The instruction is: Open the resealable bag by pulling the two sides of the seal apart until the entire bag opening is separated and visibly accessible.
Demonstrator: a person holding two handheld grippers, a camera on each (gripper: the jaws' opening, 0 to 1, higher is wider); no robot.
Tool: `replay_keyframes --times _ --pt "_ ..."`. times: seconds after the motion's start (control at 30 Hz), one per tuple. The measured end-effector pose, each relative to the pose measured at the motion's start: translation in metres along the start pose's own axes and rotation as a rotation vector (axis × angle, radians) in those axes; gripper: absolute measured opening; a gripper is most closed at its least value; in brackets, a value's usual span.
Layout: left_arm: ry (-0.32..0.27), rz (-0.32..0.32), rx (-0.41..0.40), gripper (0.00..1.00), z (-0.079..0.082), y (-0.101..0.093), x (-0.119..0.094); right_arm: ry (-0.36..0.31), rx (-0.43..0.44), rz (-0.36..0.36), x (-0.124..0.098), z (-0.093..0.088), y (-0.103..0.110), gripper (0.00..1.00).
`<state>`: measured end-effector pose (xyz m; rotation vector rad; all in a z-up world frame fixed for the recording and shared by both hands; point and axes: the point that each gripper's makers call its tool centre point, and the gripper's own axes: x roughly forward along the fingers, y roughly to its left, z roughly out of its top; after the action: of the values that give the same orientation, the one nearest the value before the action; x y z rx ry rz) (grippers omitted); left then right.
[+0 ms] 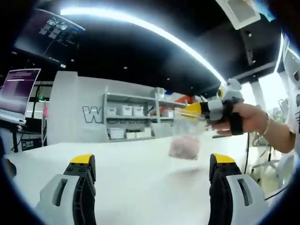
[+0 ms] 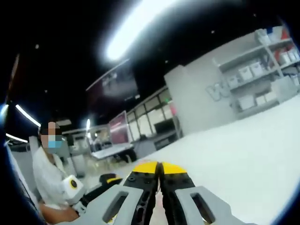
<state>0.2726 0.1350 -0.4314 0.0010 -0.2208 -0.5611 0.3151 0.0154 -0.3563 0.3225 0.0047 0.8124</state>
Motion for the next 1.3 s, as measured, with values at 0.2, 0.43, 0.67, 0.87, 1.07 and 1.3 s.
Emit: replay_keyframes --times 0.2,0.43,0.67,0.87,1.07,1.3 --pt "0.005 -0.002 0.001 1.00 -0.002 -0.001 0.000 0.001 -0.027 -0.008 0.005 0.007 -0.005 0.00" --pt "0.005 0.002 -0.005 1.00 -0.001 0.000 0.000 0.004 -0.037 -0.017 0.012 0.010 -0.011 0.00" --pt "0.005 0.001 0.003 0.99 -0.002 -0.001 0.000 0.013 -0.030 -0.029 0.017 0.008 -0.019 0.00" --pt "0.003 -0.001 0.002 1.00 -0.001 -0.002 0.001 0.022 -0.025 -0.039 0.020 0.006 -0.023 0.00" --pt "-0.002 -0.001 0.001 0.99 0.000 -0.001 0.000 0.028 -0.026 -0.047 0.023 0.005 -0.027 0.00" --pt "-0.009 -0.001 -0.008 0.99 0.000 0.000 0.000 0.036 -0.035 -0.057 0.026 0.004 -0.030 0.00"
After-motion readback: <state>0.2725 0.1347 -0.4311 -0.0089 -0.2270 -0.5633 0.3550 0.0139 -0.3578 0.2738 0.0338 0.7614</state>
